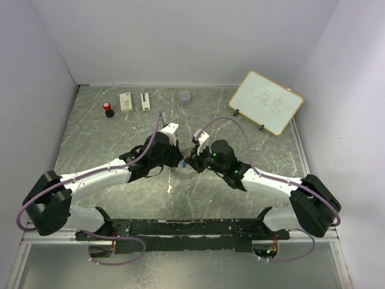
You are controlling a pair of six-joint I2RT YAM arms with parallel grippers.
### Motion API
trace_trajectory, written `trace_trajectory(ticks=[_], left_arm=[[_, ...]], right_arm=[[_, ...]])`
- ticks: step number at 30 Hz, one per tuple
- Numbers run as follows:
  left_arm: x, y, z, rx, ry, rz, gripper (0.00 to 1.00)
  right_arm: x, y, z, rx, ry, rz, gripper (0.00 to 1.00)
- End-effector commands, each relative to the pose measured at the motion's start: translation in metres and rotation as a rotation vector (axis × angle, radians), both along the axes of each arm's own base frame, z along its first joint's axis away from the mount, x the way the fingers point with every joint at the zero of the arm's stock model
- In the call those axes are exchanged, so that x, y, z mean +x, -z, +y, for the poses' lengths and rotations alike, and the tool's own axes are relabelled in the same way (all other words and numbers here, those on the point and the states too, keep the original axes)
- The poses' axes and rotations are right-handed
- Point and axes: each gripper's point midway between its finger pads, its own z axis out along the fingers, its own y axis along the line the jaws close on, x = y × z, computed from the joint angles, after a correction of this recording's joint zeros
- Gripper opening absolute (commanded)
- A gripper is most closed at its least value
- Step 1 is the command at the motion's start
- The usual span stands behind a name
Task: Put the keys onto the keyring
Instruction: Insert the key onto the keyring.
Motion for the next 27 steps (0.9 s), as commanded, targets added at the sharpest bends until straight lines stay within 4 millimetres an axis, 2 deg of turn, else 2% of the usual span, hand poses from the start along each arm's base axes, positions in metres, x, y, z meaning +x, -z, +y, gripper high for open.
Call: trace_trajectory(ticks=[1,6,15,27], left_arm=[[0.004,-0.02,-0.011,-0.068,0.009,-0.052,0.07],[0.006,-0.019,-0.01,-0.071,-0.003,-0.058,0.07],[0.005,-0.013,-0.009,-0.071,-0.008,-0.047,0.07],[0.003,-0.012,-0.009,-0.08,-0.008,-0.042,0.07]], right_arm=[[-0.004,-0.018,0.011,0.059,-0.036,0.013,0.0],[-0.009,-0.02,0.013,0.085,-0.042,0.036,0.0],[-0.007,-0.037,0.008,0.103,-0.014,0.012,0.0],[-0.001,-0.039,0.006,0.096,0.029,0.029,0.0]])
